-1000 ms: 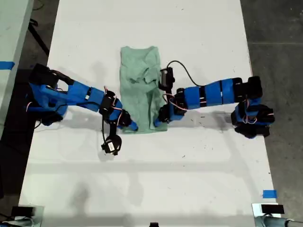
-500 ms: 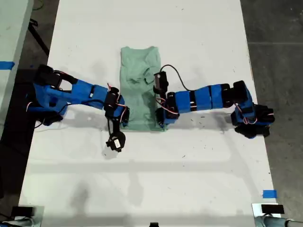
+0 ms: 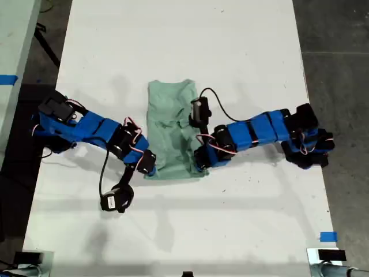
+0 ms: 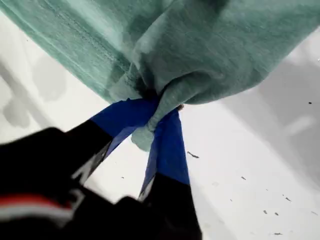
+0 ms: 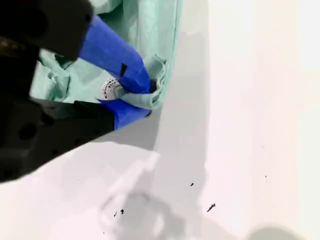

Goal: Fold t-shirt

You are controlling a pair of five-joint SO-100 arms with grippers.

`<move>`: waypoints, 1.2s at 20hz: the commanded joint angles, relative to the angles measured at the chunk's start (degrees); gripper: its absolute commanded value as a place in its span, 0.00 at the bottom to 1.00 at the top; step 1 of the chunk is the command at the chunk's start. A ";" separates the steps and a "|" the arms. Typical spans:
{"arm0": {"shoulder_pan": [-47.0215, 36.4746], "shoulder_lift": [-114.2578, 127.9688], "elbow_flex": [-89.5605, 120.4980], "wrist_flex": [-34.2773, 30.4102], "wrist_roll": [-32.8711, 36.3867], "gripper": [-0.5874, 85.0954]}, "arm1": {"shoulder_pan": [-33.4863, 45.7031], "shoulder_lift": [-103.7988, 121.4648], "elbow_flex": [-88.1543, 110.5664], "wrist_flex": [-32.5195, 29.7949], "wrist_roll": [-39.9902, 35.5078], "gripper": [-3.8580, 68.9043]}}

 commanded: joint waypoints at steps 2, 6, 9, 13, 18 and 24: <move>-3.52 6.42 -3.60 2.02 7.56 0.01 | 6.68 6.15 -3.60 -0.97 -6.50 0.04; -18.28 10.90 -3.25 8.44 16.08 0.01 | 19.69 6.50 -5.54 -2.81 -16.26 0.04; -31.55 11.34 -2.72 9.40 21.18 0.01 | 28.39 5.54 -5.63 -6.50 -22.59 0.04; -44.21 9.76 -2.46 9.67 26.10 0.01 | 36.04 4.57 -6.33 -9.23 -28.30 0.04; -49.39 5.19 -3.34 8.09 28.83 0.01 | 39.73 1.14 -6.68 -14.06 -31.20 0.04; -56.69 20.48 -4.04 10.11 31.90 0.40 | 49.31 8.00 -12.83 -2.29 -34.63 0.54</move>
